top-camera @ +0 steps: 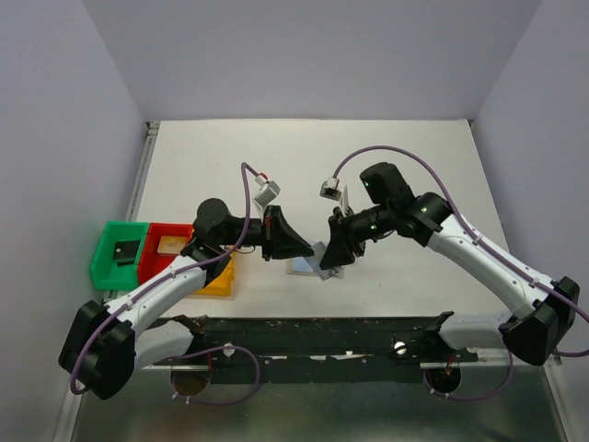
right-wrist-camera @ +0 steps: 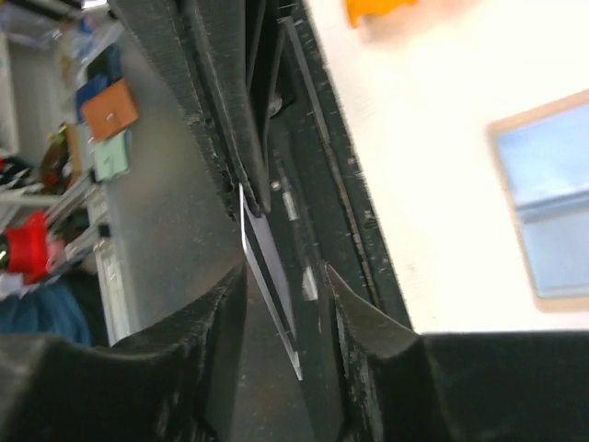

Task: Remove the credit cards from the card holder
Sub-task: Place the credit card at the center of the board.

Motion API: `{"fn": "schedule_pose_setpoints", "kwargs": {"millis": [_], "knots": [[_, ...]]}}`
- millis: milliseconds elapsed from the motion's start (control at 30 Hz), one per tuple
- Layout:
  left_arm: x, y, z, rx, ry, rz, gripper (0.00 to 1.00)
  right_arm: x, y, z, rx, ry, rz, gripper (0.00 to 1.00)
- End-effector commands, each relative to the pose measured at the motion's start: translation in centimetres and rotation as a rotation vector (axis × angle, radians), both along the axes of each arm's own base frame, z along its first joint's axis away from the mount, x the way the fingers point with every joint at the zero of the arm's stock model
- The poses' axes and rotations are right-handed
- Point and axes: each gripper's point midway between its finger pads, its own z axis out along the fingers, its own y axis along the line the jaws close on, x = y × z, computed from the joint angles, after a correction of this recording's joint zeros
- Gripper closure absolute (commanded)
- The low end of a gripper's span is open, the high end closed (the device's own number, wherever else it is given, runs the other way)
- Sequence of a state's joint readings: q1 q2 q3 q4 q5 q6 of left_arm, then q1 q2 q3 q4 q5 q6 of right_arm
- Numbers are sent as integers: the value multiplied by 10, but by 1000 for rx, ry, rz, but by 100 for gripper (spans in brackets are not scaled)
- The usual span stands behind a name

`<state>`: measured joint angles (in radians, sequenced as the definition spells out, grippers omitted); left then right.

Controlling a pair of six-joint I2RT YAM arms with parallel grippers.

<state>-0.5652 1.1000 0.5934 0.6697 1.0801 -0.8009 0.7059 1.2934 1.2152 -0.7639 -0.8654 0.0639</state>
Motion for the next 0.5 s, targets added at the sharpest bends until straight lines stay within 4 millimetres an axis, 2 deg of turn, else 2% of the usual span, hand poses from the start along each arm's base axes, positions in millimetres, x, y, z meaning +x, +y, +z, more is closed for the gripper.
{"fn": "schedule_pose_setpoints", "kwargs": {"millis": [0,100,167,233,333,467], "knots": [[37,8,17,-23,-12,229,100,40,-11,31,-8,-194,-277,52],[95,35,10,27,73,527,100,66,-33,43,-19,-310,-488,49],[133,57,9,58,140,706,100,78,-45,46,-17,-372,-598,47],[167,75,-3,111,211,852,100,88,-54,43,-2,-412,-682,46],[212,95,-13,139,306,995,100,93,-56,32,27,-413,-733,46],[261,105,-25,158,364,1077,100,90,-49,12,8,-365,-700,46]]}}
